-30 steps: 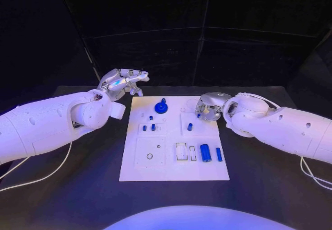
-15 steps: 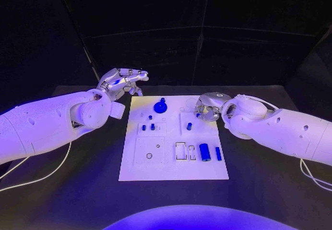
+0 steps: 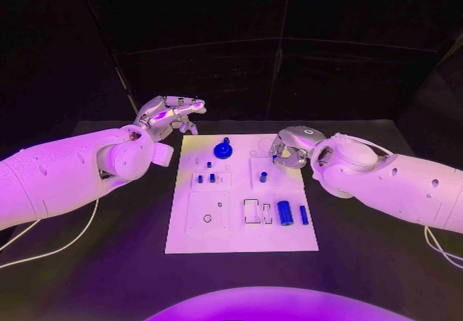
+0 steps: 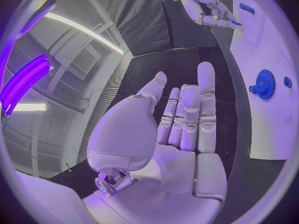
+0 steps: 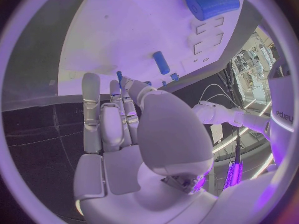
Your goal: Assemble the parts on the task board
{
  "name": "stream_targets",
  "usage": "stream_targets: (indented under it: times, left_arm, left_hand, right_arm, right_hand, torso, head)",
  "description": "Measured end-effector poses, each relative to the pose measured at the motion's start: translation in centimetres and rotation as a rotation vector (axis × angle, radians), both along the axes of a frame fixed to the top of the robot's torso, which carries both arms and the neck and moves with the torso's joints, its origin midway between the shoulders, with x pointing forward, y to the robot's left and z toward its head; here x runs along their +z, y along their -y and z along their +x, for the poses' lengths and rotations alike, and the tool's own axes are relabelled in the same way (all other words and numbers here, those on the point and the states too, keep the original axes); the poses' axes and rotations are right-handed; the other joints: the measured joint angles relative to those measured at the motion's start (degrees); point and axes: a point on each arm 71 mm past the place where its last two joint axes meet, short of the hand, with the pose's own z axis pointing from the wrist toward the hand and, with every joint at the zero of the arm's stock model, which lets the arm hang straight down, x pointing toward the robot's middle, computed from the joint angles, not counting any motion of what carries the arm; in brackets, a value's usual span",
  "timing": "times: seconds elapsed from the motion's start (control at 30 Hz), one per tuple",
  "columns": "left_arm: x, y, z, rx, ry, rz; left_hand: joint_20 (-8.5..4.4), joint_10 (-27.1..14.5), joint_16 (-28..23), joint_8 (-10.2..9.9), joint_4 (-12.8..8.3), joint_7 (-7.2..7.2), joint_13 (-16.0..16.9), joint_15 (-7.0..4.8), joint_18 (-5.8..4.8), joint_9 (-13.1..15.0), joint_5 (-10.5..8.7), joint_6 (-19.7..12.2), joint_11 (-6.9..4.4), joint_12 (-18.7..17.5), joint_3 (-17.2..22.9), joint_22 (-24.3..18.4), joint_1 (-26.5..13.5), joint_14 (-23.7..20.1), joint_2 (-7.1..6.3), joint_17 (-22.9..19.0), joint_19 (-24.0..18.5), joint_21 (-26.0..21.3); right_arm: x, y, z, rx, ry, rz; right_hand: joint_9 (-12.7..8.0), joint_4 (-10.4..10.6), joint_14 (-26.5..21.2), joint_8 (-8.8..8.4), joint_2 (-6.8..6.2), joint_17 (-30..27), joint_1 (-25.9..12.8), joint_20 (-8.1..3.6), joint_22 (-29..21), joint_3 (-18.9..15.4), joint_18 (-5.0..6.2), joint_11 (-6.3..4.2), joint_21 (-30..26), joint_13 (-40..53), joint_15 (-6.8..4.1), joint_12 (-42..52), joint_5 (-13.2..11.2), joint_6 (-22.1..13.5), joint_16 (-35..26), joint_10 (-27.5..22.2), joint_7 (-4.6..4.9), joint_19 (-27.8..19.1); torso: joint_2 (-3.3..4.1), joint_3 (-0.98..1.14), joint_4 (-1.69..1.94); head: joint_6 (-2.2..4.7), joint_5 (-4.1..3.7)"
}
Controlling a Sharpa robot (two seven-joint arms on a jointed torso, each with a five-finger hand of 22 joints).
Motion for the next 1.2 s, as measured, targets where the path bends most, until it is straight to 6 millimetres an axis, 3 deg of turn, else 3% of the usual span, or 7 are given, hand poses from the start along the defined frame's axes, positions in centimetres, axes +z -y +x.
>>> stream_targets:
  times: [0.33, 0.63, 0.93, 1.2]
  left_arm:
    - [0.0, -0.1, 0.1, 0.003, -0.001, 0.002]
    - [0.0, 0.1, 0.1, 0.0, -0.001, 0.0]
    - [0.0, 0.4, 0.0, -0.006, -0.001, -0.002]
    - [0.0, 0.9, 0.0, -0.015, -0.001, -0.006]
  left_hand:
    - [0.0, 0.0, 0.0, 0.0, 0.0, 0.0, -0.01, 0.0, 0.0, 0.0, 0.0, 0.0, 0.0, 0.0, 0.0, 0.01, 0.0, 0.0, 0.0, -0.05, 0.0, 0.0]
    - [0.0, 0.0, 0.0, 0.0, 0.0, 0.0, -0.01, 0.0, 0.0, 0.0, 0.0, 0.0, 0.0, 0.0, 0.0, 0.01, 0.0, 0.0, 0.0, -0.13, 0.0, 0.0]
    - [0.0, -0.21, 0.0, 0.0, -0.01, 0.21, -0.01, 0.0, 0.0, 0.0, 0.0, -0.21, -0.21, 0.22, -0.32, -0.1, 0.0, 0.0, 0.0, -0.26, 0.0, -0.23]
    - [0.0, -0.21, 0.0, 0.0, -0.01, 0.21, -0.02, 0.21, -0.01, 0.0, 0.0, -0.21, -0.21, 0.22, -0.32, -0.1, 0.0, -0.2, 0.0, -0.26, 0.0, -0.23]
  right_arm:
    - [1.1, 0.3, -1.8, 0.018, 0.025, 0.039]
    - [2.6, -3.1, -4.5, 0.116, 0.028, 0.124]
    - [3.3, -7.0, -6.5, 0.212, 0.014, 0.193]
    - [0.9, -9.7, -7.8, 0.259, -0.045, 0.213]
  right_hand:
    - [-0.06, 0.0, 0.0, -0.08, 0.0, 0.06, 0.0, 0.2, 0.2, 0.0, 0.0, 0.0, 0.0, -0.05, 0.0, -0.28, 0.0, 0.17, 0.0, 0.0, 0.17, 0.2]
    - [-0.04, -0.03, 0.0, -0.12, 0.0, 0.31, 0.0, 0.2, 0.26, 0.37, 0.0, -0.2, 0.24, -0.09, 0.0, -0.29, 0.0, 0.16, 0.27, 0.2, 0.18, 0.19]
    - [-0.01, -0.03, 0.0, -0.05, -0.01, 0.42, 0.0, 0.2, 0.13, 0.37, 0.0, -0.2, 0.23, -0.09, 0.0, -0.29, -0.01, 0.15, 0.26, 0.2, 0.18, 0.19]
    - [-0.01, -0.22, 0.0, -0.05, -0.23, 0.52, -0.22, 0.2, 0.1, 0.56, 0.0, -0.2, 0.23, -0.11, 0.0, -0.56, -0.12, 0.14, 0.5, 0.2, 0.18, 0.19]
  torso:
    - [-0.08, -0.1, 0.0]
    - [0.02, -0.09, 0.16]
    - [-0.02, -0.12, 0.25]
    - [-0.18, -0.23, 0.18]
  head:
    - [0.21, -0.07]
    - [0.04, 0.84]
    - [-0.32, 2.92]
    - [-0.37, 4.25]
